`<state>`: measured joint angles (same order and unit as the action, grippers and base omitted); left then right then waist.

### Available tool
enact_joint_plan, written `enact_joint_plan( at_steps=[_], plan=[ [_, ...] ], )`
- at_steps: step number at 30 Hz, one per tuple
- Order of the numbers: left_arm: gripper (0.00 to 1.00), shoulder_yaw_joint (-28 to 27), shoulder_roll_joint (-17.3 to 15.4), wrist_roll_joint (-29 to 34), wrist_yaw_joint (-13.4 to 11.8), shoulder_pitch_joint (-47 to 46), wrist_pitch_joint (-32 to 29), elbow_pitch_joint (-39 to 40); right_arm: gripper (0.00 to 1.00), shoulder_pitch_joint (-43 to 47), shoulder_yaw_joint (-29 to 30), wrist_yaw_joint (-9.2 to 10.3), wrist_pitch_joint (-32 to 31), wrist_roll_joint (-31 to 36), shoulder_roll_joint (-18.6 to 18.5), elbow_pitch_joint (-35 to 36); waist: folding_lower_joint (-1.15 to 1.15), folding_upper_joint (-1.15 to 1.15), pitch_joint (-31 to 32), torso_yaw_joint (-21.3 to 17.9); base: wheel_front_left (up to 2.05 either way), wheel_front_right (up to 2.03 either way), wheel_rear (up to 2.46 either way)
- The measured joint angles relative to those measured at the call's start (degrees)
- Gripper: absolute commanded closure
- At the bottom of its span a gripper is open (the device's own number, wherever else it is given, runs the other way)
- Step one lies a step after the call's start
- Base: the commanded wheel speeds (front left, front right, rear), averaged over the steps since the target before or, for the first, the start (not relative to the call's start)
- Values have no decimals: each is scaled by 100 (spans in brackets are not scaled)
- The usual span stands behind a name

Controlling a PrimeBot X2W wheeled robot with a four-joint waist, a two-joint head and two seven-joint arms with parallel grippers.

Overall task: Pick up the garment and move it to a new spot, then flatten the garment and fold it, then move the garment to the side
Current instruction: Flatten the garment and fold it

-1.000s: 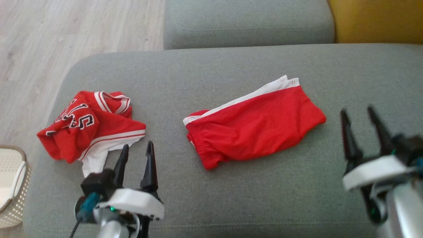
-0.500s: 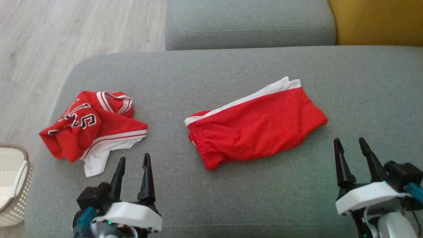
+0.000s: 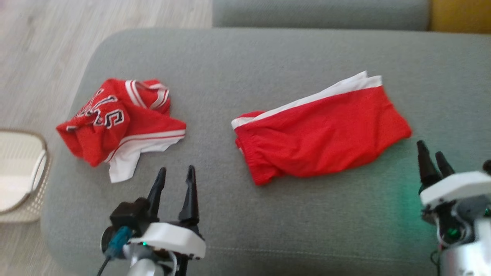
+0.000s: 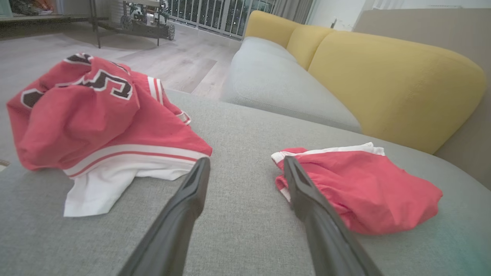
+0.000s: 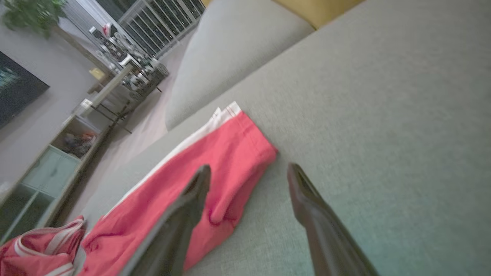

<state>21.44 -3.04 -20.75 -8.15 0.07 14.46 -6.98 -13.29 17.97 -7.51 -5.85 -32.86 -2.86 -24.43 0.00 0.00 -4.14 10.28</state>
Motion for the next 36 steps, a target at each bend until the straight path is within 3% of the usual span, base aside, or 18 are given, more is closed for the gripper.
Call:
enact_joint_plan(
  at_steps=[10,27,28,29,30,31,36],
  plan=[
    [0,375,5,-115,-171,-182,0,23,0,-1245,808,1,-956,-396,0,-1280,0,0,-576,425,0,0,0],
    [0,675,15,-318,-396,-404,1,149,0,-2241,1428,-2,-1238,619,-46,-2094,0,0,-944,932,0,0,0],
    [0,723,15,-319,-397,-405,1,149,15,-2300,1474,-3,-1238,670,-48,-2145,0,0,-951,938,0,0,0],
    [0,754,16,-330,-397,-405,1,149,15,-2351,1501,-2,-1237,732,-54,-2184,0,0,-955,942,0,0,0],
    [0,761,18,-358,-399,-407,1,149,73,-2388,1534,-2,-1221,799,-60,-2220,0,0,-955,942,0,0,0],
    [0,761,18,-358,-399,-407,1,149,100,-2388,1534,-2,-1221,799,-60,-2220,0,0,-955,942,0,0,0],
    [0,762,19,-372,-445,-416,0,147,100,-2373,1592,-1,-965,925,-58,-2316,0,0,-896,893,0,0,0]
  ],
)
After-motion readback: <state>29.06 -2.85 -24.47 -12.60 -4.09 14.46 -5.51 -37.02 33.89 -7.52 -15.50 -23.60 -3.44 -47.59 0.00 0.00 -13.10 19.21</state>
